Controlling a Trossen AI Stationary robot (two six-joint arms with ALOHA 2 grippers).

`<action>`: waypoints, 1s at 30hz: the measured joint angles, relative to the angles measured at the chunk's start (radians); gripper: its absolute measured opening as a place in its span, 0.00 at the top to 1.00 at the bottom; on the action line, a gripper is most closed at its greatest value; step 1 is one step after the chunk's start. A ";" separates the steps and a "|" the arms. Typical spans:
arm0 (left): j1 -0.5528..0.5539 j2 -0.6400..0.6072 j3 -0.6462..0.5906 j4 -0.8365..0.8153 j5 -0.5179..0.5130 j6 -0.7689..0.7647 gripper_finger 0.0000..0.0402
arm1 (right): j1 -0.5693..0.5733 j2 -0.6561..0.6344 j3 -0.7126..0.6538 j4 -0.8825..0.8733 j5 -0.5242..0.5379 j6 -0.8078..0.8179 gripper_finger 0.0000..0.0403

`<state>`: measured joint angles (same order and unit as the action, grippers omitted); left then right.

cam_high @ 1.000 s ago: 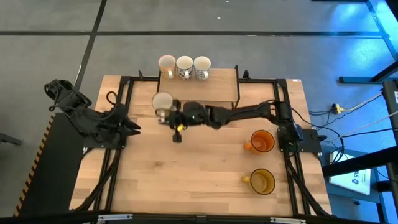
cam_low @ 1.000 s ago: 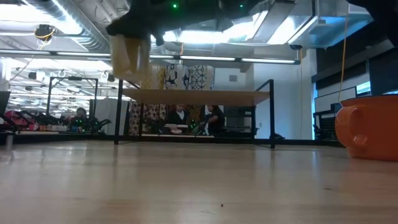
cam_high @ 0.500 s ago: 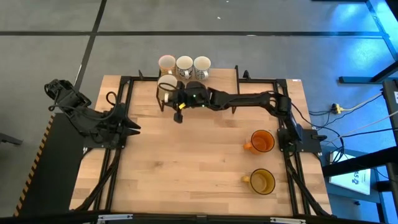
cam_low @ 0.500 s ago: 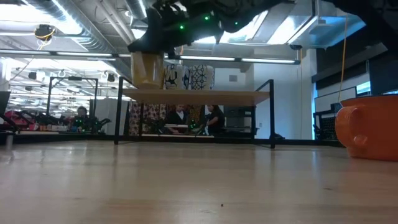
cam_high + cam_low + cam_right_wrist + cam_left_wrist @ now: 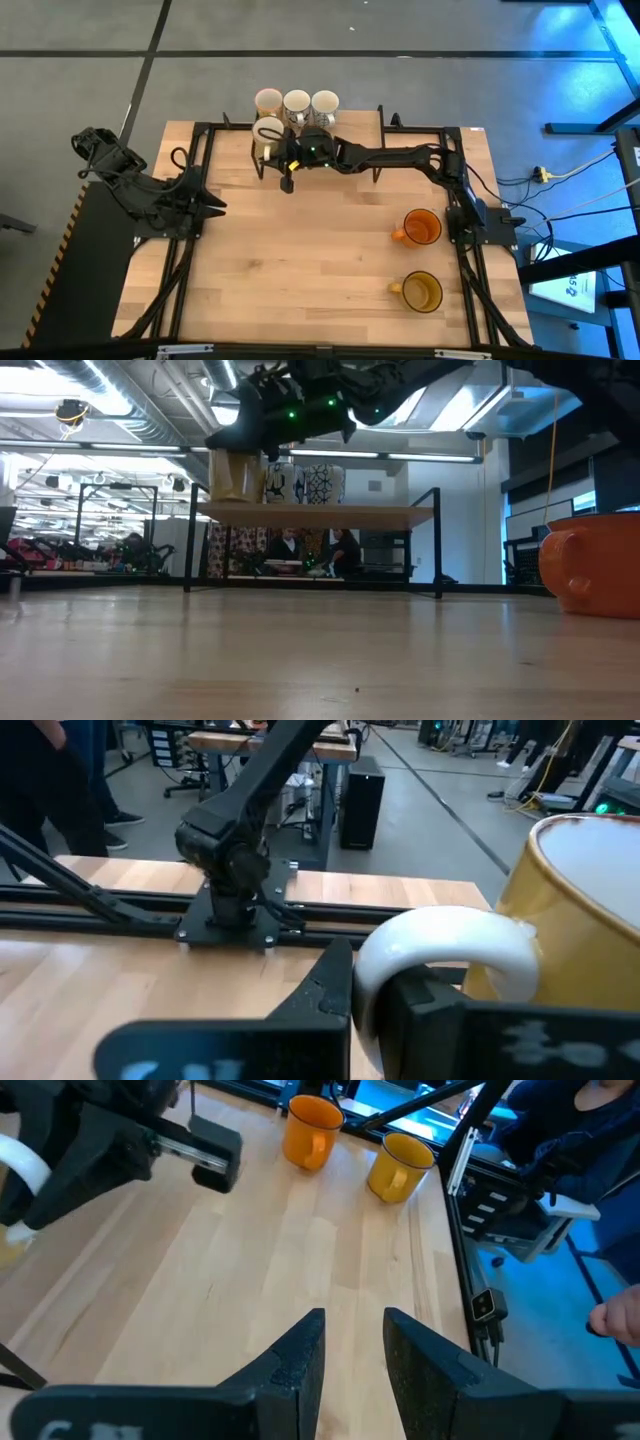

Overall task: Place coffee mugs
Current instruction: Put the light yellow mug on the shelf, then put the orange mug on the shelf

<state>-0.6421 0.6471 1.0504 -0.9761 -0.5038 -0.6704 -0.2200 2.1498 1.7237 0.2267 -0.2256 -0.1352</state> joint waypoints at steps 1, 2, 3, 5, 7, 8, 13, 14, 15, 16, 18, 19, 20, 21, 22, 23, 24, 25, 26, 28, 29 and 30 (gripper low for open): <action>0.000 0.000 0.000 0.001 -0.001 0.000 0.75 | -0.006 0.000 0.000 -0.001 -0.005 0.000 0.99; 0.000 0.000 0.000 0.001 -0.002 -0.001 0.75 | -0.010 0.000 0.000 -0.003 -0.008 0.000 0.99; 0.000 0.000 0.000 0.001 -0.002 -0.001 0.75 | -0.013 0.001 0.000 -0.006 -0.017 0.000 0.99; 0.000 0.000 0.000 0.005 -0.002 -0.004 0.75 | -0.019 0.012 0.000 0.012 -0.031 0.000 0.99; 0.000 0.000 0.000 0.006 -0.002 -0.007 0.75 | -0.024 0.013 0.000 0.014 -0.045 0.007 0.99; 0.000 0.000 0.000 0.006 -0.003 -0.007 0.75 | -0.024 0.017 0.000 0.017 -0.053 0.012 0.99; 0.000 0.000 0.000 0.007 -0.003 -0.008 0.75 | -0.023 0.024 0.001 0.021 -0.046 0.001 0.97; 0.000 0.001 0.000 0.007 -0.003 -0.008 0.75 | -0.023 0.024 0.001 0.016 -0.038 -0.001 0.96; 0.000 0.000 0.000 0.008 -0.003 -0.008 0.75 | -0.023 0.024 0.001 0.016 -0.028 0.000 0.95; 0.000 0.000 0.000 0.008 -0.003 -0.008 0.75 | -0.022 0.024 0.001 0.015 -0.022 0.002 0.93; 0.000 0.000 0.000 0.008 -0.003 -0.008 0.75 | -0.022 0.024 0.001 0.010 -0.018 0.004 0.90; 0.000 0.000 0.000 0.008 -0.003 -0.008 0.75 | -0.022 0.025 0.001 0.007 -0.011 0.004 0.88; 0.000 0.000 0.000 0.008 -0.003 -0.008 0.75 | -0.022 0.025 0.001 0.004 -0.007 0.004 0.87; 0.000 0.000 0.000 0.008 -0.003 -0.008 0.75 | -0.022 0.025 0.001 0.000 -0.001 0.004 0.85; 0.000 0.000 0.000 0.008 -0.003 -0.009 0.75 | -0.022 0.025 0.001 -0.002 0.007 0.004 0.83; 0.000 0.000 0.000 0.008 -0.003 -0.009 0.75 | -0.022 0.025 0.001 -0.006 0.011 0.004 0.81; 0.000 0.000 0.000 0.008 -0.003 -0.009 0.75 | -0.022 0.025 0.001 -0.011 0.015 0.004 0.79; 0.000 0.000 0.000 0.008 -0.004 -0.009 0.75 | -0.022 0.025 0.001 -0.015 0.015 0.004 0.77; 0.000 0.000 0.000 0.008 -0.004 -0.009 0.75 | -0.022 0.025 0.001 -0.019 0.016 0.003 0.75; 0.000 0.000 0.000 0.008 -0.004 -0.009 0.75 | -0.022 0.024 0.001 -0.037 0.016 0.004 0.71; 0.000 0.000 0.000 0.008 -0.004 -0.009 0.75 | -0.022 0.022 0.000 -0.049 0.016 0.003 0.69; 0.000 0.000 0.000 0.008 -0.004 -0.009 0.75 | -0.022 0.022 0.000 -0.055 0.016 0.004 0.67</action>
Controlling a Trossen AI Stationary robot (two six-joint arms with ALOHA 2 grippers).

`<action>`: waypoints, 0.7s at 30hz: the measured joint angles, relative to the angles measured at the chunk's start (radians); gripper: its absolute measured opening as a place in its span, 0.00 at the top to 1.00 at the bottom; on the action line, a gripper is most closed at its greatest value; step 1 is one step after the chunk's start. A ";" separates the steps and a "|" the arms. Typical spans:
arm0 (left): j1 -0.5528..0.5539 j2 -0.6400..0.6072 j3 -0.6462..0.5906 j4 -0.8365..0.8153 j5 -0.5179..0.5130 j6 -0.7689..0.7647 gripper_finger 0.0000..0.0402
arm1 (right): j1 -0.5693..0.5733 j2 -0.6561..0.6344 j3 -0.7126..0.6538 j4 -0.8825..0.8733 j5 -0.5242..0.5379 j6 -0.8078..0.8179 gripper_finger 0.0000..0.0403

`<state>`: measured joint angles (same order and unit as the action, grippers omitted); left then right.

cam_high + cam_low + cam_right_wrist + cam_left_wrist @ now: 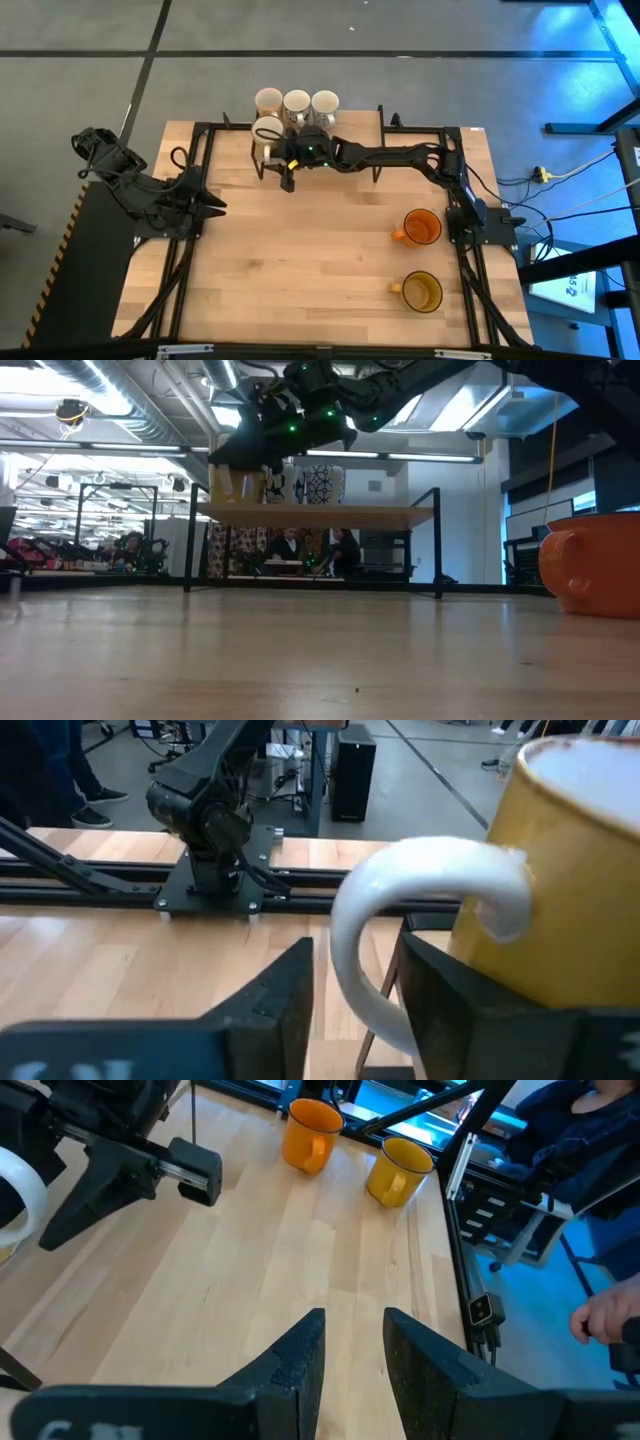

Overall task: Place coffee mugs
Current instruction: Put the orange mug on the shelf

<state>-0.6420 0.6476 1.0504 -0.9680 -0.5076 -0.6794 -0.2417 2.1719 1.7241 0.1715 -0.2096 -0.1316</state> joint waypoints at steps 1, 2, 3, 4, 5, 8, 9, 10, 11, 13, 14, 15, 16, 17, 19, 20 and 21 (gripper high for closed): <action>0.000 0.000 0.000 0.000 0.000 0.000 0.75 | 0.000 -0.002 0.000 -0.007 0.000 0.001 0.66; 0.000 0.000 0.000 0.000 0.000 0.000 0.75 | -0.001 -0.009 -0.001 -0.023 0.000 0.005 0.65; 0.000 0.000 0.000 0.000 0.000 0.000 0.75 | -0.001 -0.014 -0.002 -0.031 0.001 0.007 0.64; 0.000 0.000 0.000 0.000 0.000 0.000 0.75 | 0.000 -0.019 -0.002 -0.023 0.007 0.007 0.63; 0.000 0.000 0.000 0.000 0.000 0.000 0.75 | 0.000 -0.027 -0.002 -0.027 0.011 0.007 0.63; 0.000 0.000 0.000 0.000 0.000 -0.001 0.75 | 0.000 -0.046 0.000 -0.069 0.032 -0.001 0.63; 0.000 0.000 0.000 0.000 0.000 -0.001 0.75 | 0.000 -0.055 0.000 -0.100 0.034 0.000 0.63; 0.000 0.000 0.000 0.000 0.000 -0.001 0.75 | -0.001 -0.062 -0.002 -0.137 0.035 0.001 0.63; 0.000 0.000 0.000 0.000 0.000 0.000 0.75 | -0.001 -0.066 -0.002 -0.146 0.035 0.000 0.63; 0.000 0.000 0.000 0.000 0.000 0.000 0.75 | -0.001 -0.088 -0.002 -0.212 0.035 -0.003 0.63; 0.000 0.000 0.000 0.000 0.000 0.000 0.75 | -0.001 -0.098 -0.002 -0.235 0.037 -0.004 0.63; 0.000 0.000 0.000 0.000 0.000 0.000 0.75 | -0.001 -0.110 -0.001 -0.261 0.041 -0.004 0.63; 0.000 0.000 0.000 0.000 0.001 0.000 0.75 | 0.000 -0.122 -0.001 -0.302 0.042 -0.004 0.63; 0.000 0.000 0.000 0.000 0.000 0.000 0.75 | 0.000 -0.133 -0.001 -0.334 0.042 -0.004 0.63; 0.000 0.000 0.000 0.000 0.000 0.001 0.75 | 0.001 -0.156 -0.002 -0.393 0.042 0.008 0.63; 0.000 0.000 0.000 0.000 0.000 0.003 0.75 | 0.007 -0.173 -0.002 -0.416 0.042 0.029 0.63; 0.000 0.000 0.000 0.000 0.000 0.006 0.75 | 0.009 -0.192 -0.002 -0.443 0.042 0.057 0.63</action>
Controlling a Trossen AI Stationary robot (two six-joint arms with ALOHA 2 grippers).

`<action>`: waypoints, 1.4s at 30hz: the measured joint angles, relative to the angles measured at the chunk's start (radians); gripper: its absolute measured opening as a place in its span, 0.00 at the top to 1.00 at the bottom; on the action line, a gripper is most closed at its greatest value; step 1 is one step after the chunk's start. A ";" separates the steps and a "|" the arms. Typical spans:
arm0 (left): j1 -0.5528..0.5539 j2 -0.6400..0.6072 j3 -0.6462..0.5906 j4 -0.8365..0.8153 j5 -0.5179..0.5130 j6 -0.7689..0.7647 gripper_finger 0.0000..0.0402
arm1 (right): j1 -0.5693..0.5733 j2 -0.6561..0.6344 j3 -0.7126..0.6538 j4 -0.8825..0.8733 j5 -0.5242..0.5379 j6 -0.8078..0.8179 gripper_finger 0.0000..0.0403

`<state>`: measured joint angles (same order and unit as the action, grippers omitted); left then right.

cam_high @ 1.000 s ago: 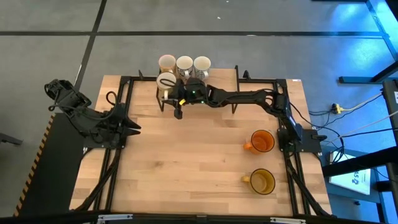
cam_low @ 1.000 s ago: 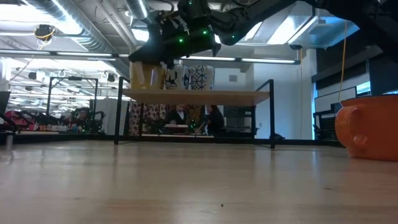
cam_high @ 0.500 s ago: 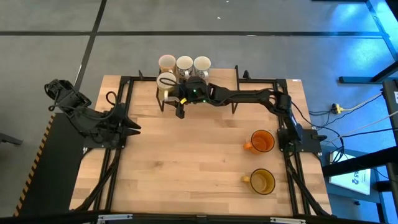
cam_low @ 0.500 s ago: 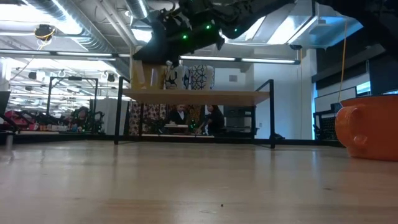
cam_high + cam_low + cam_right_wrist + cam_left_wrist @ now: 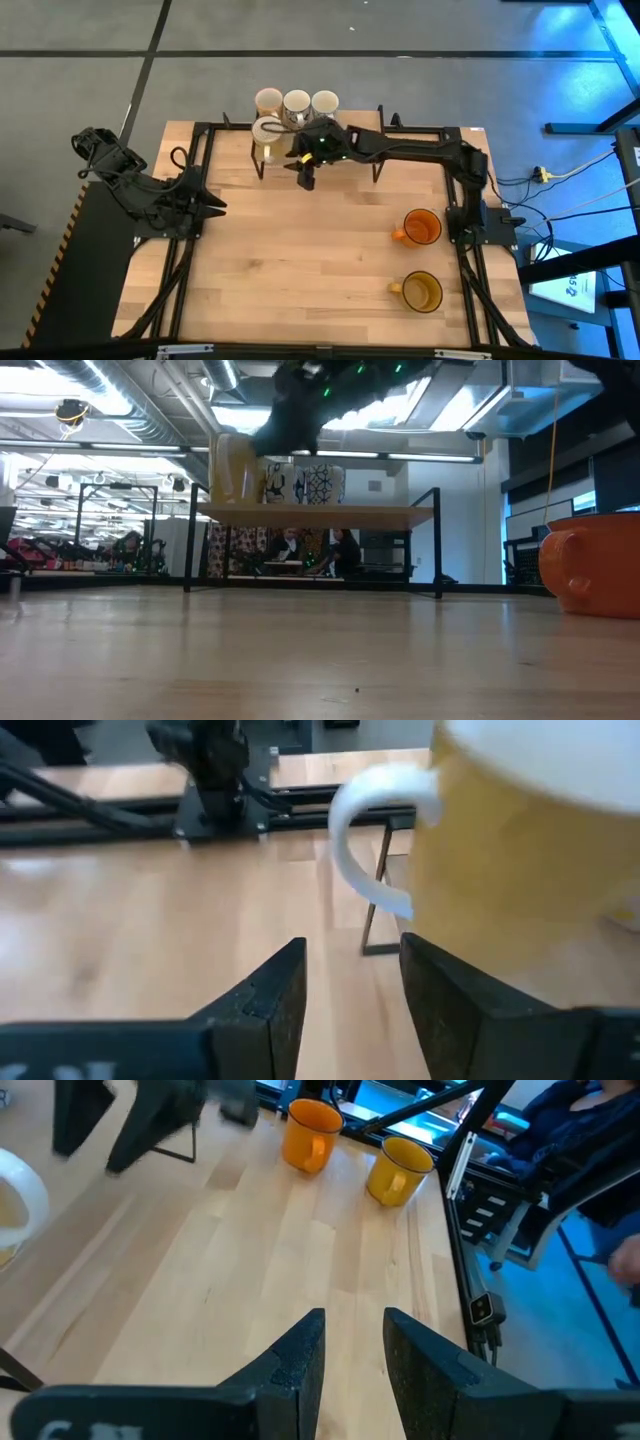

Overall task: Place coffee mugs
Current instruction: Put the orange mug on the shelf

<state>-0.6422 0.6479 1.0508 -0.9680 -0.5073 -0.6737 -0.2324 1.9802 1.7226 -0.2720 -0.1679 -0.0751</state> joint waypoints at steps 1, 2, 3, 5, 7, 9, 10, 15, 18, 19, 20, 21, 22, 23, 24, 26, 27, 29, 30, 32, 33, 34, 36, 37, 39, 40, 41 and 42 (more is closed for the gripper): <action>0.000 0.000 0.000 0.000 -0.003 0.000 0.75 | 0.008 -0.020 0.000 -0.022 -0.001 0.034 0.63; 0.000 0.000 0.000 0.000 -0.011 0.001 0.75 | 0.015 -0.044 0.002 -0.059 -0.013 0.078 0.63; 0.000 0.000 0.000 0.000 -0.020 0.002 0.75 | 0.026 -0.069 0.002 -0.113 -0.033 0.130 0.63; 0.000 0.000 0.000 0.000 -0.033 0.003 0.75 | 0.060 -0.111 0.002 -0.214 -0.091 0.234 0.63; 0.000 0.000 0.000 0.000 -0.034 0.005 0.75 | 0.106 -0.153 0.001 -0.339 -0.131 0.340 0.63; 0.000 0.000 0.000 0.000 -0.034 0.020 0.75 | 0.160 -0.189 0.001 -0.435 -0.140 0.432 0.63; 0.000 0.000 0.000 0.000 -0.035 0.028 0.75 | 0.189 -0.204 0.002 -0.492 -0.133 0.466 0.63; 0.000 0.000 0.000 0.000 -0.037 0.056 0.75 | 0.346 -0.233 0.001 -0.738 0.061 0.699 0.63; 0.000 0.000 0.000 -0.001 -0.071 0.058 0.75 | 0.427 -0.233 0.001 -0.854 0.151 0.871 0.63; 0.000 0.000 0.000 -0.001 -0.085 0.061 0.75 | 0.453 -0.233 0.000 -0.893 0.176 0.927 0.63; 0.000 0.000 0.000 -0.001 -0.093 0.072 0.75 | 0.477 -0.234 -0.006 -0.919 0.202 0.979 0.63; 0.000 0.000 0.000 -0.001 -0.097 0.085 0.75 | 0.501 -0.235 -0.015 -0.947 0.234 1.023 0.63; 0.000 0.000 0.000 -0.001 -0.102 0.098 0.75 | 0.523 -0.241 -0.028 -0.973 0.268 1.071 0.63; 0.000 0.000 0.000 -0.001 -0.103 0.107 0.75 | 0.544 -0.252 -0.046 -1.003 0.295 1.119 0.63; 0.000 0.000 0.000 -0.001 -0.104 0.113 0.75 | 0.561 -0.266 -0.065 -1.022 0.310 1.166 0.63; 0.000 0.000 0.000 -0.001 -0.105 0.130 0.75 | 0.583 -0.309 -0.123 -1.029 0.317 1.253 0.63; 0.000 0.000 0.000 -0.001 -0.106 0.134 0.75 | 0.590 -0.328 -0.158 -1.036 0.314 1.299 0.63; 0.000 0.000 0.000 -0.001 -0.109 0.135 0.75 | 0.595 -0.371 -0.240 -1.036 0.306 1.378 0.63; 0.000 0.000 0.000 -0.001 -0.111 0.135 0.75 | 0.595 -0.398 -0.280 -1.035 0.306 1.420 0.63; 0.000 0.000 0.000 -0.001 -0.111 0.135 0.75 | 0.593 -0.464 -0.363 -1.038 0.305 1.507 0.63; 0.000 0.000 0.000 -0.001 -0.112 0.134 0.75 | 0.591 -0.496 -0.406 -1.037 0.307 1.550 0.63; 0.000 0.000 0.000 -0.001 -0.114 0.134 0.75 | 0.583 -0.525 -0.446 -1.035 0.309 1.597 0.63; 0.000 0.000 0.000 -0.001 -0.118 0.129 0.75 | 0.569 -0.576 -0.523 -1.035 0.315 1.689 0.63; 0.000 0.000 0.000 -0.001 -0.118 0.127 0.75 | 0.562 -0.601 -0.561 -1.036 0.315 1.730 0.63; 0.000 0.000 0.000 -0.001 -0.118 0.117 0.75 | 0.537 -0.634 -0.623 -1.023 0.315 1.794 0.63; 0.000 0.000 0.000 -0.001 -0.118 0.109 0.75 | 0.525 -0.642 -0.652 -1.003 0.315 1.813 0.63; 0.000 0.000 0.000 -0.001 -0.118 0.106 0.75 | 0.512 -0.647 -0.676 -0.977 0.315 1.824 0.63; 0.000 0.000 0.000 -0.001 -0.120 0.103 0.75 | 0.496 -0.650 -0.697 -0.948 0.316 1.825 0.63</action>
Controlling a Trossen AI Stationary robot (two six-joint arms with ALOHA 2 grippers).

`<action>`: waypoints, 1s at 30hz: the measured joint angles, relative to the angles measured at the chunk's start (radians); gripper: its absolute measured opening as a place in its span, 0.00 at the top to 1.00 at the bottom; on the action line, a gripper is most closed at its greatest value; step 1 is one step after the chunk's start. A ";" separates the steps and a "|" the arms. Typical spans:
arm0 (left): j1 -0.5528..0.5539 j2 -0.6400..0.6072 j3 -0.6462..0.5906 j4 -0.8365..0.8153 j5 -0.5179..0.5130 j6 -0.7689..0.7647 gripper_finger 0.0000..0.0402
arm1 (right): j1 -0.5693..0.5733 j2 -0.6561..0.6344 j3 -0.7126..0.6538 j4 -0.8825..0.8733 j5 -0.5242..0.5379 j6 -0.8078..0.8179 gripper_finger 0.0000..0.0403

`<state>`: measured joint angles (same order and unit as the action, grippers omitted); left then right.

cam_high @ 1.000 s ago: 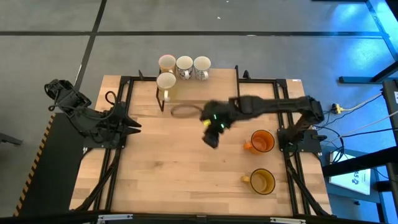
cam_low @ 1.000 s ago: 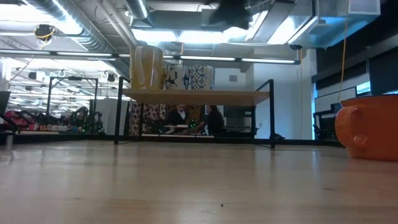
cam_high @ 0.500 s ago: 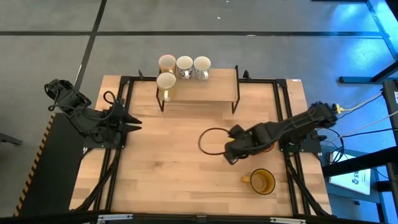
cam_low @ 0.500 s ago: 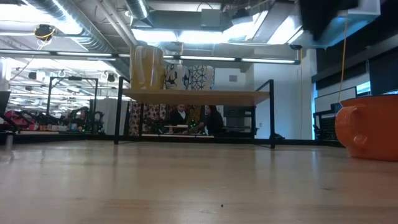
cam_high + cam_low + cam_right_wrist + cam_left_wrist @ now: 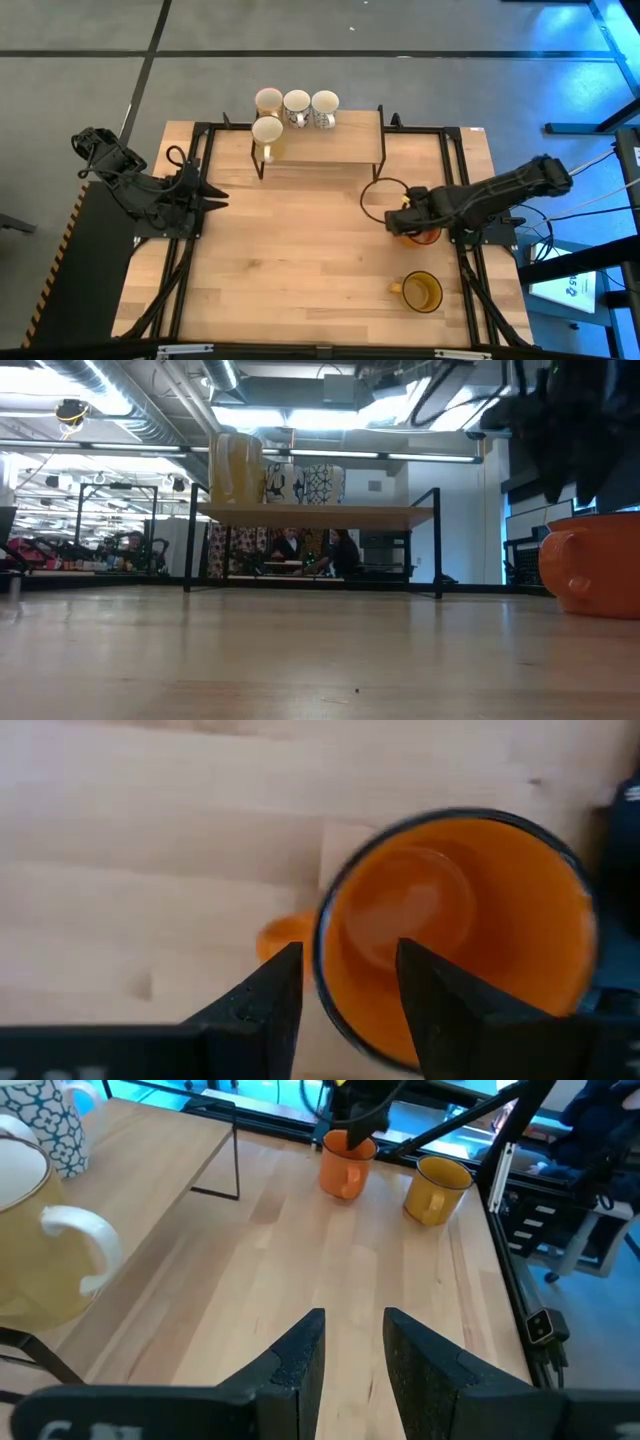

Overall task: Place coffee mugs
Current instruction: Put the orange mug on the shelf

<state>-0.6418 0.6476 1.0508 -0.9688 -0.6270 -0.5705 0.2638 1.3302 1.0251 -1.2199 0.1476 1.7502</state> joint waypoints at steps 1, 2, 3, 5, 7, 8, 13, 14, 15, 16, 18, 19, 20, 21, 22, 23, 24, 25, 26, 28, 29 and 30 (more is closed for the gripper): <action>0.000 0.000 0.000 0.000 -0.001 0.000 0.75 | -0.014 0.000 -0.017 0.025 0.000 0.000 0.63; 0.000 0.000 0.000 0.000 -0.003 0.000 0.75 | -0.029 0.000 -0.035 0.047 0.001 0.000 0.63; 0.000 0.000 0.000 0.000 -0.006 -0.001 0.75 | -0.044 0.000 -0.053 0.061 0.004 -0.002 0.63; 0.000 0.000 0.000 0.000 -0.008 -0.001 0.75 | -0.068 0.004 -0.087 0.102 0.018 -0.006 0.63; 0.000 0.000 0.000 0.000 -0.008 -0.001 0.75 | -0.089 0.005 -0.110 0.118 0.018 -0.008 0.63; 0.000 0.000 0.000 -0.002 -0.008 -0.001 0.75 | -0.096 0.007 -0.119 0.119 0.018 -0.008 0.63; 0.000 0.000 0.000 -0.010 -0.008 -0.001 0.75 | -0.109 0.025 -0.139 0.146 0.018 -0.008 0.63; 0.000 0.000 0.000 -0.011 -0.009 0.000 0.75 | -0.109 0.029 -0.140 0.150 0.017 -0.008 0.63; 0.000 0.000 0.000 -0.011 -0.009 0.001 0.75 | -0.108 0.033 -0.139 0.151 0.018 -0.008 0.64; 0.000 0.000 0.000 -0.013 -0.009 0.002 0.75 | -0.108 0.040 -0.139 0.160 0.016 -0.008 0.64; 0.000 0.000 0.000 -0.021 -0.009 0.003 0.75 | -0.108 0.055 -0.139 0.174 0.001 -0.009 0.67; 0.000 0.000 0.000 -0.023 -0.010 0.004 0.75 | -0.107 0.063 -0.139 0.176 -0.005 -0.012 0.69; 0.000 0.000 0.000 -0.024 -0.011 0.004 0.75 | -0.107 0.071 -0.139 0.183 -0.009 -0.020 0.72; 0.000 0.000 0.000 -0.027 -0.012 0.004 0.75 | -0.107 0.078 -0.139 0.188 -0.012 -0.028 0.75; 0.000 0.000 0.000 -0.028 -0.013 0.004 0.75 | -0.107 0.083 -0.139 0.194 -0.012 -0.032 0.78; 0.000 0.000 0.000 -0.027 -0.013 0.005 0.75 | -0.107 0.085 -0.139 0.206 -0.015 -0.035 0.82; 0.000 0.000 0.000 -0.027 -0.013 0.005 0.75 | -0.107 0.089 -0.139 0.222 -0.018 -0.046 0.86; 0.000 0.000 0.000 -0.028 -0.013 0.005 0.75 | -0.107 0.091 -0.139 0.238 -0.018 -0.062 0.90; 0.000 0.000 0.000 -0.027 -0.014 0.005 0.75 | -0.106 0.091 -0.138 0.251 -0.018 -0.098 0.94; 0.000 0.000 0.000 -0.028 -0.014 0.005 0.75 | -0.106 0.093 -0.138 0.280 -0.025 -0.156 0.96; 0.000 0.000 0.000 -0.028 -0.014 0.005 0.75 | -0.106 0.094 -0.133 0.296 -0.028 -0.173 0.96; 0.000 0.000 0.000 -0.028 -0.014 0.005 0.75 | -0.106 0.095 -0.124 0.318 -0.028 -0.190 0.94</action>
<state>-0.6422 0.6476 1.0508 -0.9965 -0.6407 -0.5652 0.1577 1.4250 0.9014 -0.9019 0.1198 1.5603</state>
